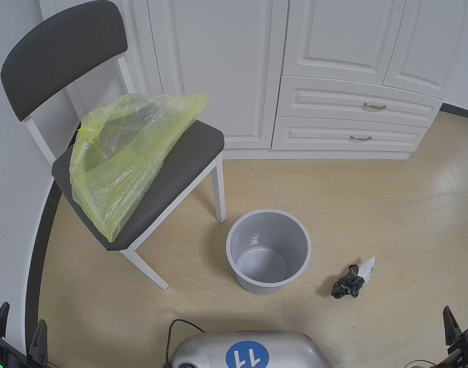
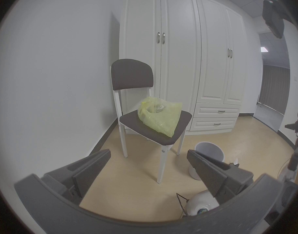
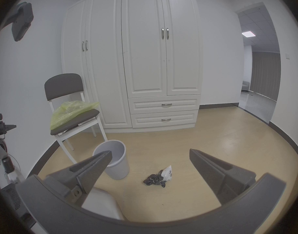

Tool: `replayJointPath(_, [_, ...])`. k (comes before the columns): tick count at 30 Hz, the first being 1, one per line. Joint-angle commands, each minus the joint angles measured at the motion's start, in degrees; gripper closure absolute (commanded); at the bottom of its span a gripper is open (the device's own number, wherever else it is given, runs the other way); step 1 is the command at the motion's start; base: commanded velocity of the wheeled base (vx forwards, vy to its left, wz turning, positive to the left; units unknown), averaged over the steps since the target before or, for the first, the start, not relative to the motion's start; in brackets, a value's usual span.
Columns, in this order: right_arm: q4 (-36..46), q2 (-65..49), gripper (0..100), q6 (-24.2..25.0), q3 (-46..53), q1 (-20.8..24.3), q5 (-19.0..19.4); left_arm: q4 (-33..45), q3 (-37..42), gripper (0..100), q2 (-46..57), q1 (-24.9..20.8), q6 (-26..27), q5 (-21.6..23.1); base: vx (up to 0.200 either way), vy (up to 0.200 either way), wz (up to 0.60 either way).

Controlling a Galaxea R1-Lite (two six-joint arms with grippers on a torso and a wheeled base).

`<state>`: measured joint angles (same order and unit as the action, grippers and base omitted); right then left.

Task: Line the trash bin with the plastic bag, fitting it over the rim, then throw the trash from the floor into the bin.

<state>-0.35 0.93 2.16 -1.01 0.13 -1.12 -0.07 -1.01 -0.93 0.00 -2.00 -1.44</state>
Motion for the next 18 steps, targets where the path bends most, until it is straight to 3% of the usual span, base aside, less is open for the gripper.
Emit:
replayJointPath(1, [0.0, -0.93, 0, -0.58, 1.01, -0.05, 0.15, 0.07, 1.01, 0, 0.93, 0.09, 2.09, 0.65, 0.0, 0.0, 0.0])
replayJointPath(4, [-0.09, -0.93, 0, -1.1, 1.01, -0.13, 0.24, 0.07, 1.01, 0, 0.93, 0.09, 3.23, 0.91, 0.0, 0.0, 0.0])
replayJointPath(5, [0.0, -0.93, 0, -4.0, 1.01, -0.22, 0.77, -0.19, 1.01, 0, 0.93, 0.09, 5.08, 3.28, 0.0, 0.0, 0.0])
replayJointPath(7, [0.09, -0.93, 0, -4.97, 1.01, -0.22, 1.39, -0.37, 1.01, 0, 0.93, 0.09, 5.16, 3.28, 0.0, 0.0, 0.0])
replayJointPath(13, [-0.17, -0.93, 0, -3.21, 1.01, -0.22, 1.12, -0.01, 0.92, 0, 0.93, 0.09, 4.11, 3.2, 0.0, 0.0, 0.0])
replayJointPath(16, [-0.09, -0.93, 0, -0.49, 1.01, -0.05, 0.68, -0.1, 0.92, 0, 0.93, 0.0, -0.64, 0.38, 0.0, 0.0, 0.0])
replayJointPath(18, [-0.09, -0.93, 0, -0.58, 1.01, -0.05, 0.59, -0.1, 0.92, 0, 0.93, 0.09, -0.73, -0.23, 0.0, 0.0, 0.0])
